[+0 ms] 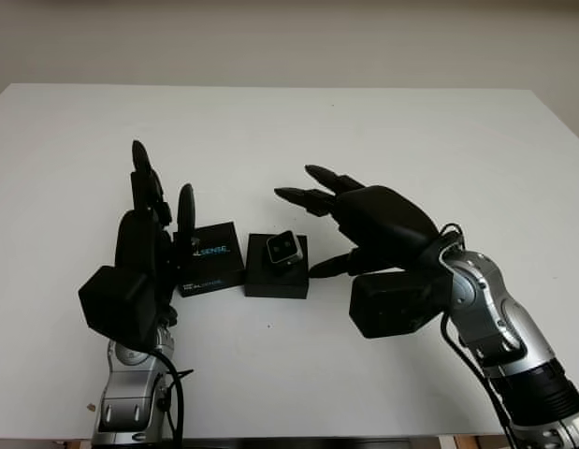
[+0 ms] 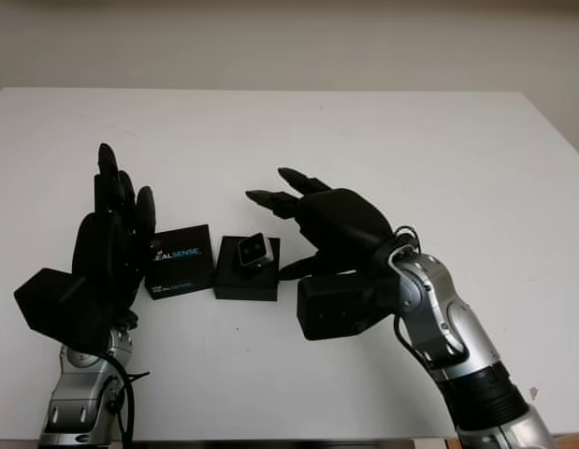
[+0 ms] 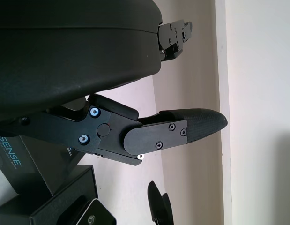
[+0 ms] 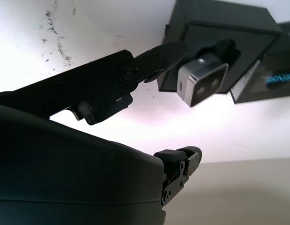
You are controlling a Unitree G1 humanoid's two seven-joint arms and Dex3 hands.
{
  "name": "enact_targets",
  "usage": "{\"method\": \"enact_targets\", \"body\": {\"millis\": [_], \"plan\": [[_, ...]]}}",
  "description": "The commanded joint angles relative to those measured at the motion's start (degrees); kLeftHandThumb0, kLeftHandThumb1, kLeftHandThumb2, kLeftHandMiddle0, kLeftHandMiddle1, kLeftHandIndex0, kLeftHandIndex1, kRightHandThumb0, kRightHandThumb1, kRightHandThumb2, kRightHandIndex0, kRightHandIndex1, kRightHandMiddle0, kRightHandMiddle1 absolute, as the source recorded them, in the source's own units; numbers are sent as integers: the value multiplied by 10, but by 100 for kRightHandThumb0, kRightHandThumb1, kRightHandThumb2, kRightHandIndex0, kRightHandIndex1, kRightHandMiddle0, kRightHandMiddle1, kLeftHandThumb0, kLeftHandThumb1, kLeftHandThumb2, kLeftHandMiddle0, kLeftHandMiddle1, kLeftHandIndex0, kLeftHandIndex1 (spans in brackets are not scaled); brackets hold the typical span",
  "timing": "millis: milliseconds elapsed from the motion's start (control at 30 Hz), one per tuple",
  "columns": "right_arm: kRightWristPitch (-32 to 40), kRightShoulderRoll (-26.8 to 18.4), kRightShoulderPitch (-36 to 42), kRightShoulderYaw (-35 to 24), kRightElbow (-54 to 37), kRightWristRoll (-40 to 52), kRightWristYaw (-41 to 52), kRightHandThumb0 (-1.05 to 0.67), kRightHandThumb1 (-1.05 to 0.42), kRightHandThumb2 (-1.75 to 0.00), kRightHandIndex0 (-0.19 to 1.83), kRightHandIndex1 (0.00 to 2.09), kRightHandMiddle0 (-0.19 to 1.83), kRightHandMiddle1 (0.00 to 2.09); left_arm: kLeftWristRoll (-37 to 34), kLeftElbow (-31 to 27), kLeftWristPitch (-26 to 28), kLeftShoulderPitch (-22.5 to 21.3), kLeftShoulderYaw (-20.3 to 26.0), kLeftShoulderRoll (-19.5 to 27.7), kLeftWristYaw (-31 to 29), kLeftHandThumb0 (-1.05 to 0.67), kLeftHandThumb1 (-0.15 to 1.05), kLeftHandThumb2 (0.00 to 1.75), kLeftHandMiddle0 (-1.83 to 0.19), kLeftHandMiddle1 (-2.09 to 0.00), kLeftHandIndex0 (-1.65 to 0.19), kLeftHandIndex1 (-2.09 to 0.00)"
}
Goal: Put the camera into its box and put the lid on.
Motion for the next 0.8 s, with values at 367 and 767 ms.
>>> {"method": "enact_targets", "body": {"millis": [367,767], "plan": [[-14,24,-63,-7,22,90,16,-63,-85,-5,32,16,56,19,0,-5,-1,-1,1,4,0,-73,105,55,19,0,19,0],[-65,-6,-120,60,39,-63,-8,-77,-85,-5,41,15,40,66,9,-11,3,-3,-6,-2,6,-72,105,56,19,0,19,0]]}}
